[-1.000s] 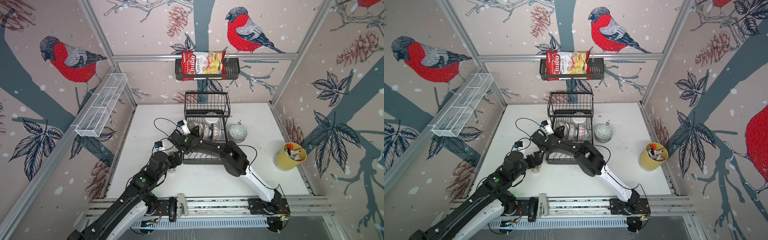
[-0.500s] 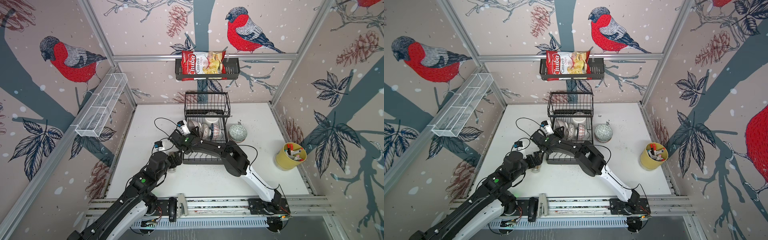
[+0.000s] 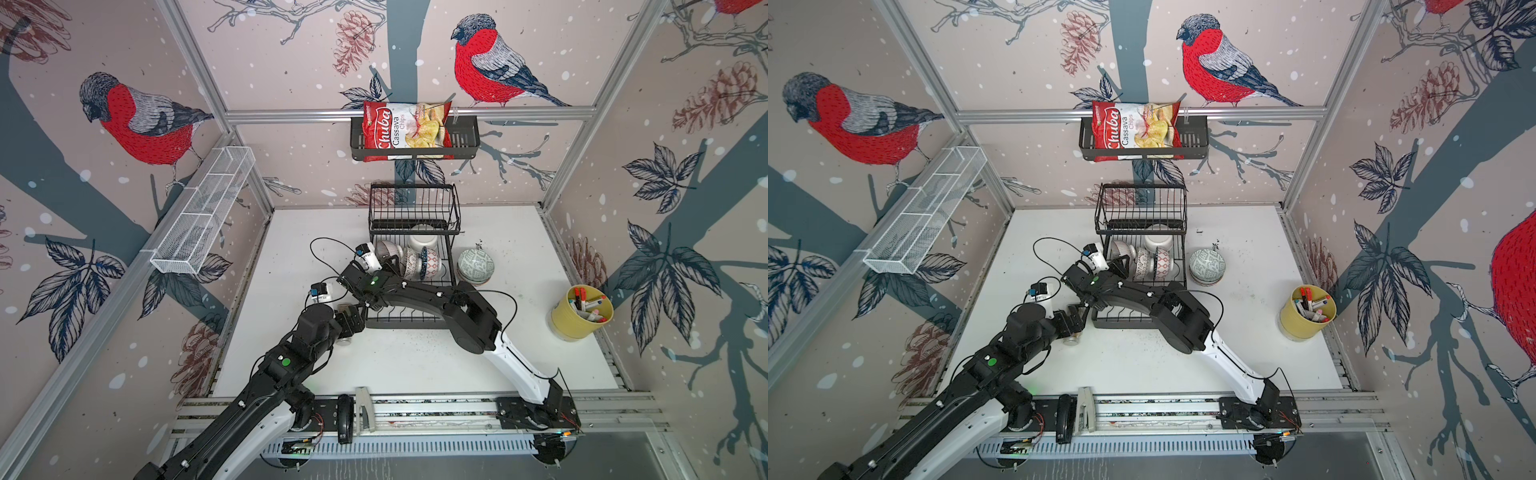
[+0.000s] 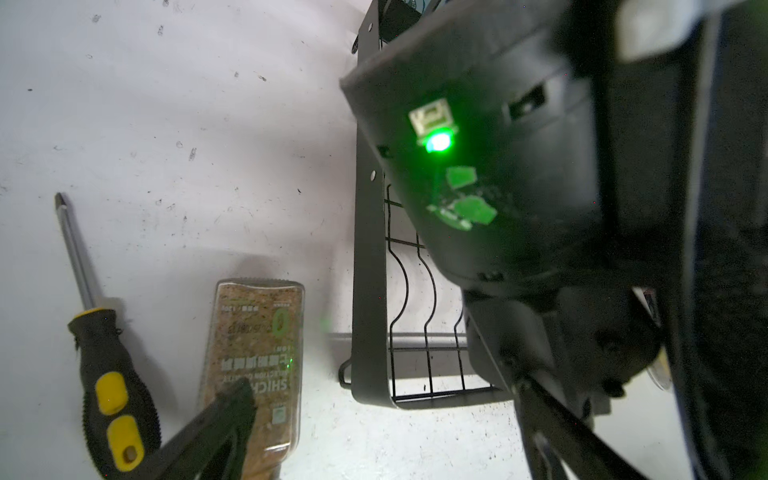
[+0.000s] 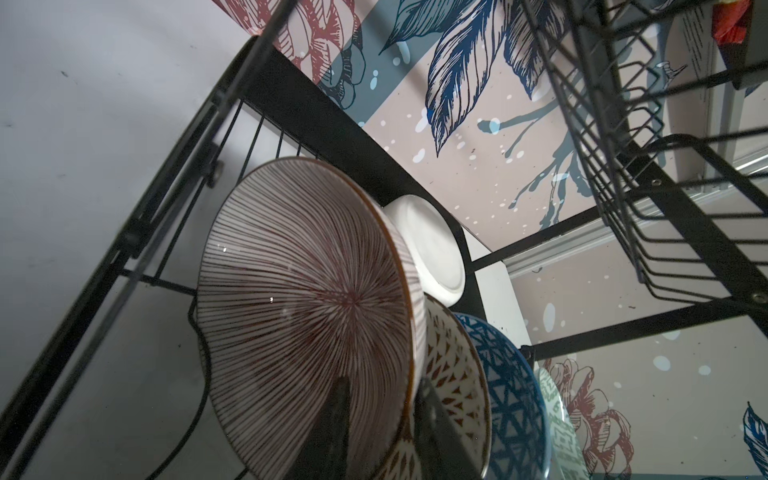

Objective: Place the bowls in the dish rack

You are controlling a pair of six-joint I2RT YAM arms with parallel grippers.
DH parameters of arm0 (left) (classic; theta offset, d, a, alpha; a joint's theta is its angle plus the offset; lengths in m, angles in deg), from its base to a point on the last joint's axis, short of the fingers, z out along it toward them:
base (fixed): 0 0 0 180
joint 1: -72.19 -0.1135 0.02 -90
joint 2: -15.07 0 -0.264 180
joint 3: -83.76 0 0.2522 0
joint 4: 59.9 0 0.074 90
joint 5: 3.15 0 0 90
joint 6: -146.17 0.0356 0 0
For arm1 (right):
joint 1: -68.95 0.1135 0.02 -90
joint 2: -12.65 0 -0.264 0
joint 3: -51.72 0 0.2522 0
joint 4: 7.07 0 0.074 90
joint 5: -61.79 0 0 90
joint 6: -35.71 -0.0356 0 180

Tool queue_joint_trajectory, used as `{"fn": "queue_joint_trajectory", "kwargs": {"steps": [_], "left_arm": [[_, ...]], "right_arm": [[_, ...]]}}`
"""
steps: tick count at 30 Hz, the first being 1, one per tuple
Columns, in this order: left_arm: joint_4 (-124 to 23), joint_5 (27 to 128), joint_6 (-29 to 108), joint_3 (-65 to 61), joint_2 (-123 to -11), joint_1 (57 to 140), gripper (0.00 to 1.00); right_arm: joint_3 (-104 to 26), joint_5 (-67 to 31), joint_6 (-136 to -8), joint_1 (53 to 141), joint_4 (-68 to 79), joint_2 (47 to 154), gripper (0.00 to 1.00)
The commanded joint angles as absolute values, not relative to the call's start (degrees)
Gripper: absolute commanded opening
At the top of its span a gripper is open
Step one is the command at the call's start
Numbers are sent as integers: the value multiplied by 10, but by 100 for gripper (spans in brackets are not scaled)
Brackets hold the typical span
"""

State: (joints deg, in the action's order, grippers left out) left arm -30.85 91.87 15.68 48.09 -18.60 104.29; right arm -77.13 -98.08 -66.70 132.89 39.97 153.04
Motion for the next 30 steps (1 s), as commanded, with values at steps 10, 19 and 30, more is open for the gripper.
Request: {"fn": "queue_joint_trajectory", "kwargs": {"steps": [10,19,30], "left_arm": [[-323,948,151,477,-180,1041,96],[-313,955,148,473,-166,1042,96],[-309,961,148,469,-160,1042,96]], "right_arm": [[-761,-954,-690,1354,407,1516,37],[-758,-956,-701,1359,416,1510,45],[-757,-956,-709,1365,423,1505,57]]}}
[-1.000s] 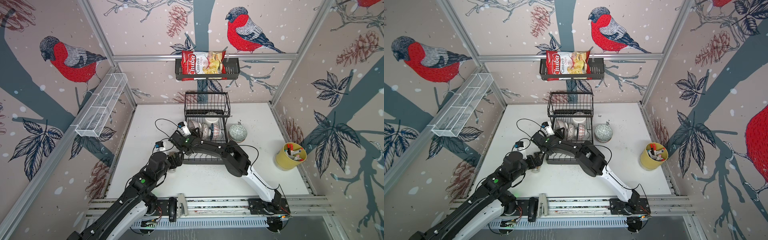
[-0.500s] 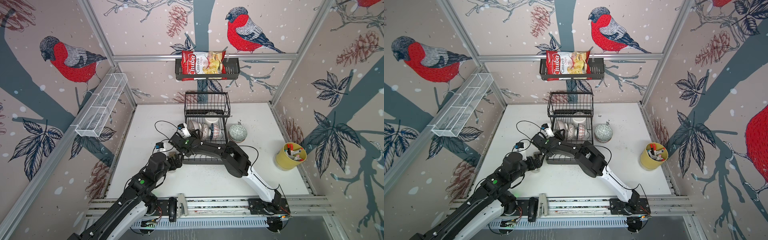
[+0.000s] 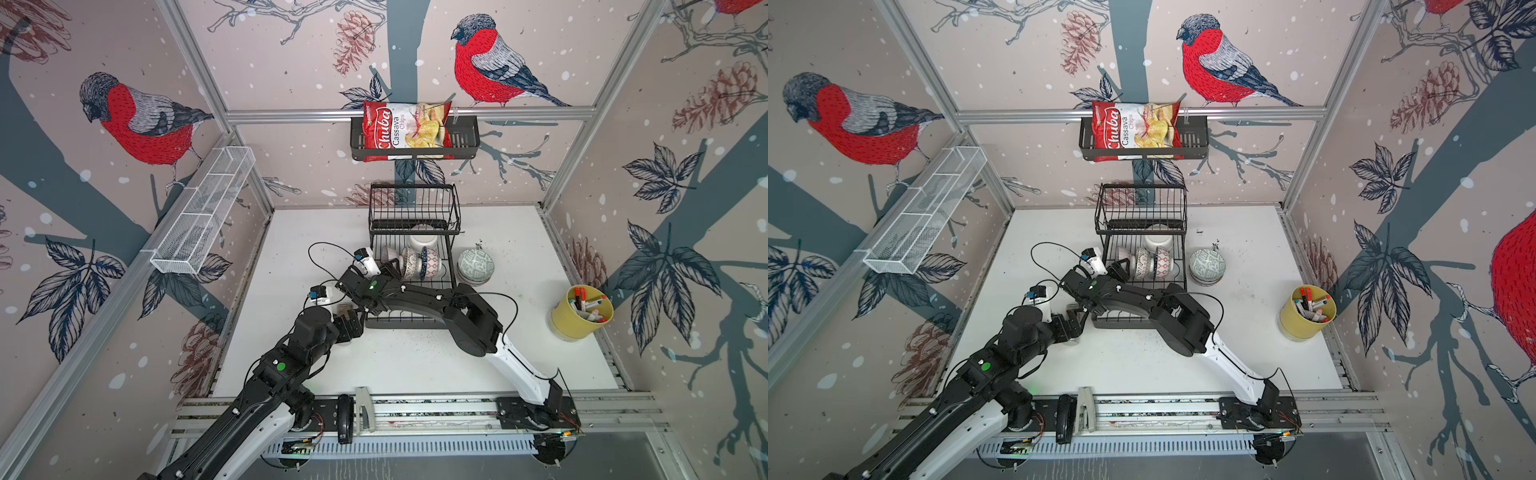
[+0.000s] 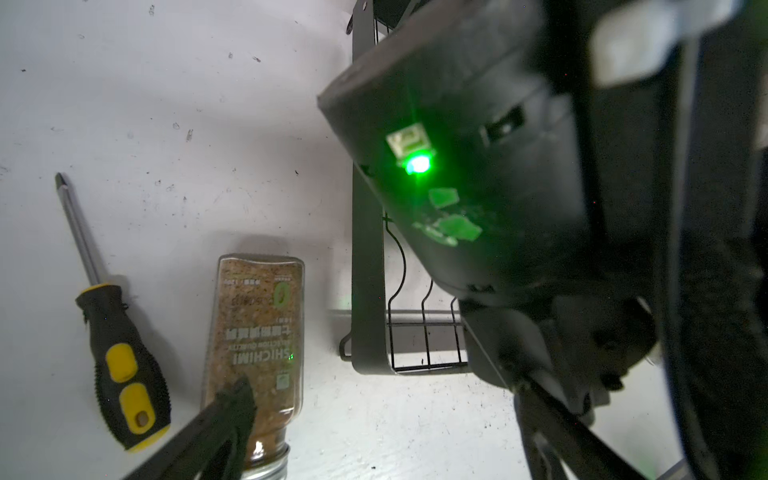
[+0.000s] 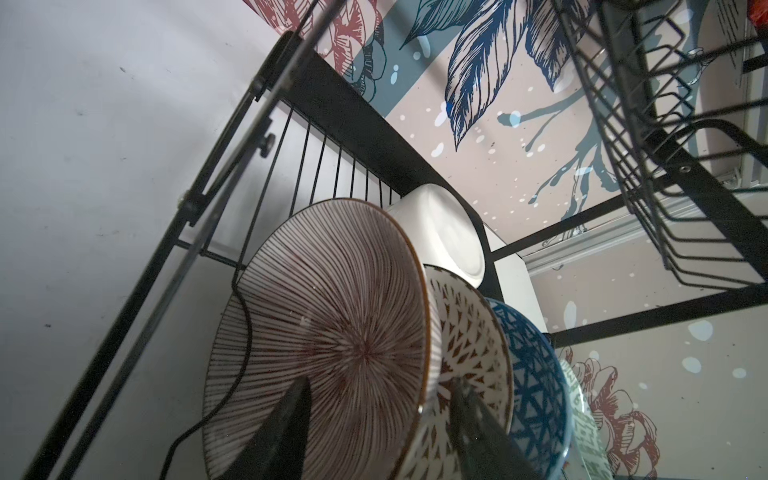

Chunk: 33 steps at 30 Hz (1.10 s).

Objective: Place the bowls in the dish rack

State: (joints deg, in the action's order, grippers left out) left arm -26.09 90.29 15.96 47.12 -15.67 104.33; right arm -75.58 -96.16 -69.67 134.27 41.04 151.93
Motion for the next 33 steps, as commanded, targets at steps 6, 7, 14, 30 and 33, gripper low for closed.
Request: {"fn": "queue_joint_trajectory", "kwargs": {"steps": [6,7,14,30,33], "left_arm": [[-304,966,148,463,-159,1042,96],[-302,967,148,460,-159,1041,96],[-295,974,154,445,-157,1042,96],[-257,992,168,403,-163,1042,97],[-246,1000,174,388,-170,1042,96]], "right_arm": [[-757,-941,-715,1365,431,1500,68],[-757,-933,-718,1365,432,1498,70],[-752,-900,-728,1365,433,1483,81],[-682,-851,-745,1366,419,1427,99],[-652,-843,-740,1366,401,1406,99]]}}
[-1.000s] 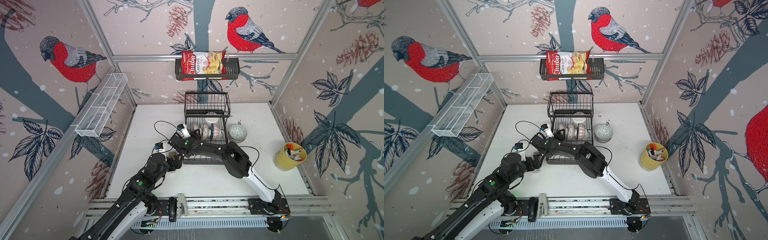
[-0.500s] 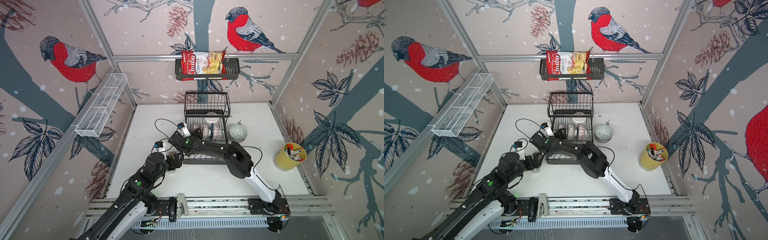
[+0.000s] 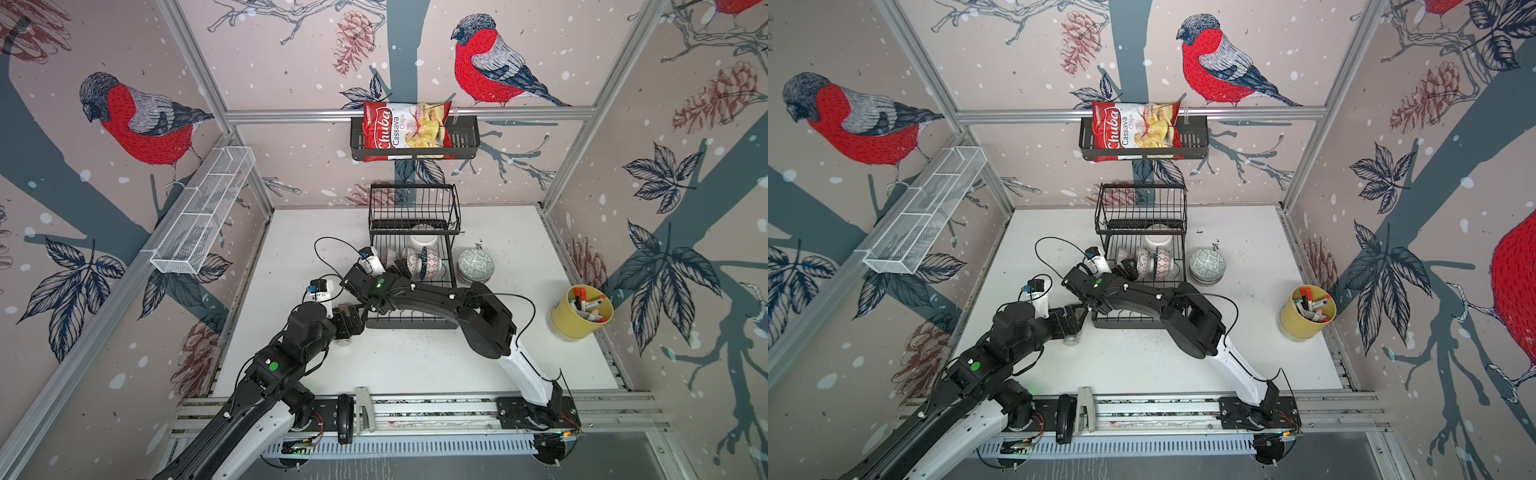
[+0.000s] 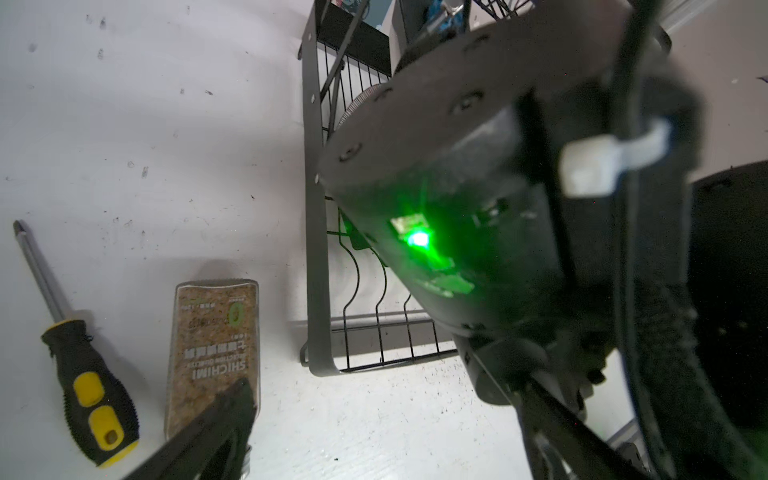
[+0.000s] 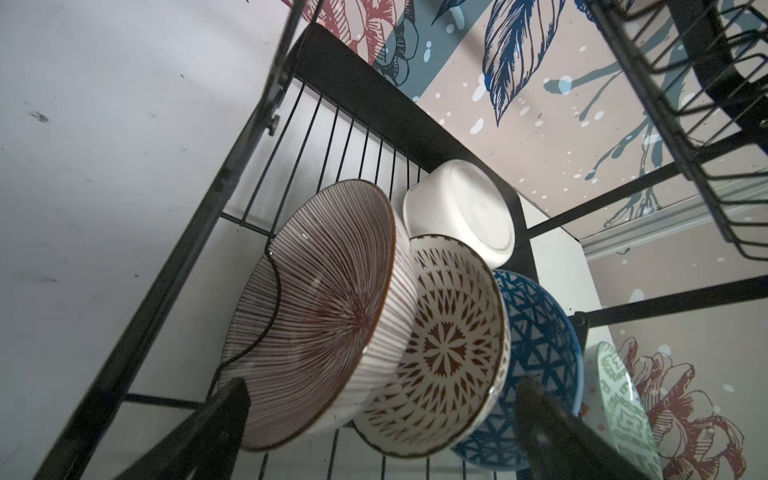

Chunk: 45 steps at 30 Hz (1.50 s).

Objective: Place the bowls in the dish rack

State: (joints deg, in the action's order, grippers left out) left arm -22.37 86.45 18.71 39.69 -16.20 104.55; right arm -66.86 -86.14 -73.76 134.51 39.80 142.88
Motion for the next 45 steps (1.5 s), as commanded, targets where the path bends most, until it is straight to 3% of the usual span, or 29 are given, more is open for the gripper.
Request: {"fn": "queue_joint_trajectory", "kwargs": {"steps": [1,32,45], "left_arm": [[-245,1000,175,384,-172,1042,96],[-251,858,231,344,-140,1041,96],[-254,865,229,343,-141,1042,97]], "right_arm": [[-645,-841,-740,1366,397,1399,99],[-585,-811,-781,1359,401,1287,99],[-496,-808,-838,1328,420,1188,99]]}}
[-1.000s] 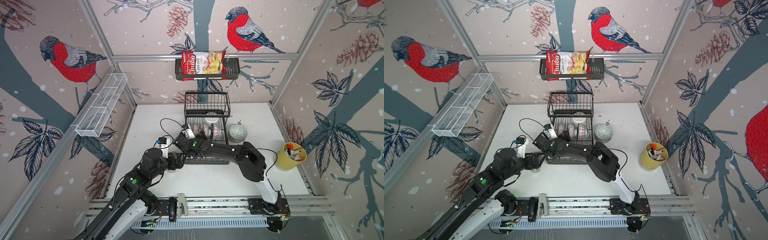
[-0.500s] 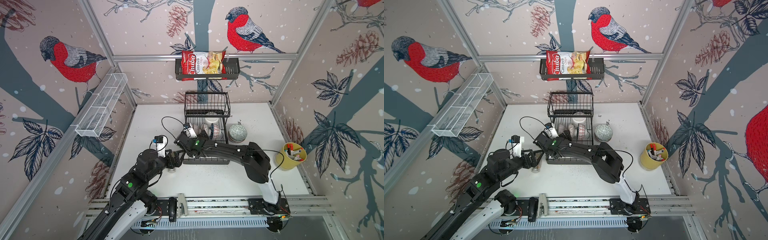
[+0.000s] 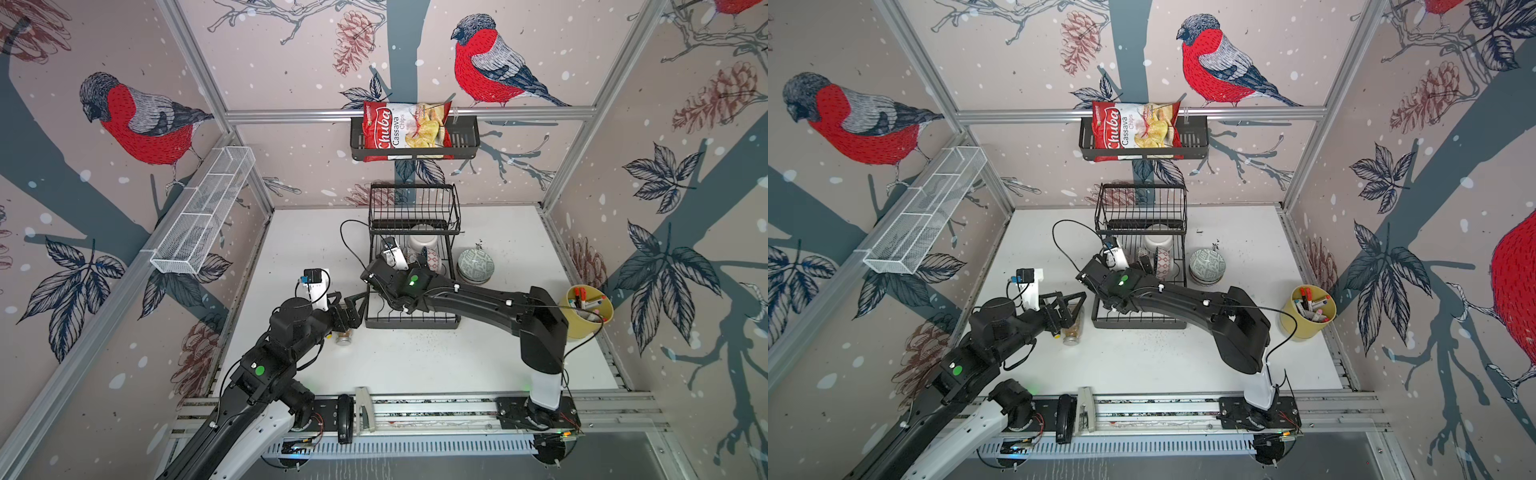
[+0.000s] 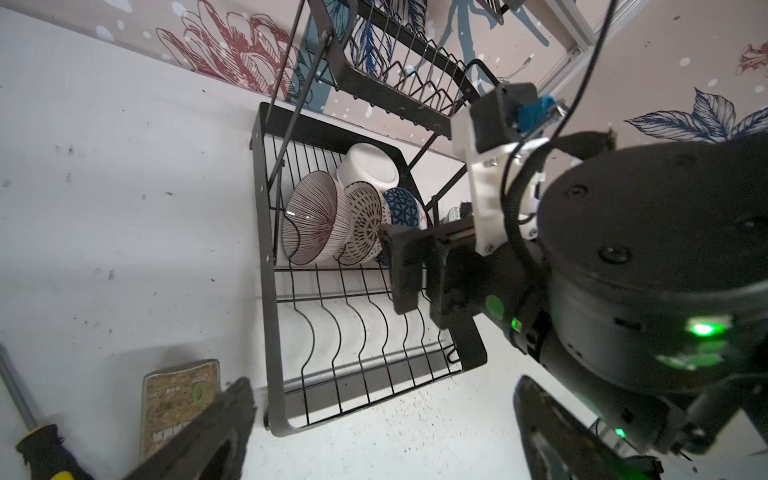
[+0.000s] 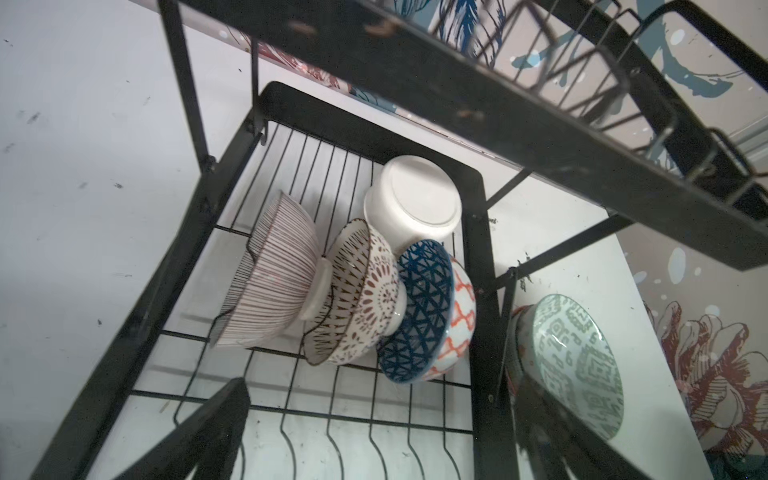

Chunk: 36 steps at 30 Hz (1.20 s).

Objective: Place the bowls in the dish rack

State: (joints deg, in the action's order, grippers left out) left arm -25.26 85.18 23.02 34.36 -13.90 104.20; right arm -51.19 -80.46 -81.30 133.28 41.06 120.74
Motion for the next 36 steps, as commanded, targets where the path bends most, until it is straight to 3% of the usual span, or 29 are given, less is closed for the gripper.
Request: {"fn": "queue_joint_trajectory", "kwargs": {"steps": [1,9,17,24,36], "left_arm": [[-254,866,229,342,-144,1040,96],[-266,885,220,333,-194,1041,96],[-269,930,227,304,-331,1037,96],[-295,910,239,290,-431,982,93],[-316,909,288,224,-582,958,87]], "right_arm": [[-484,-807,-841,1326,419,1178,99],[-409,-815,-880,1307,433,1103,100],[-328,-781,-905,1273,425,1009,99],[-260,-742,-916,1222,405,930,97],[-207,-705,-907,1157,380,889,95]]}}
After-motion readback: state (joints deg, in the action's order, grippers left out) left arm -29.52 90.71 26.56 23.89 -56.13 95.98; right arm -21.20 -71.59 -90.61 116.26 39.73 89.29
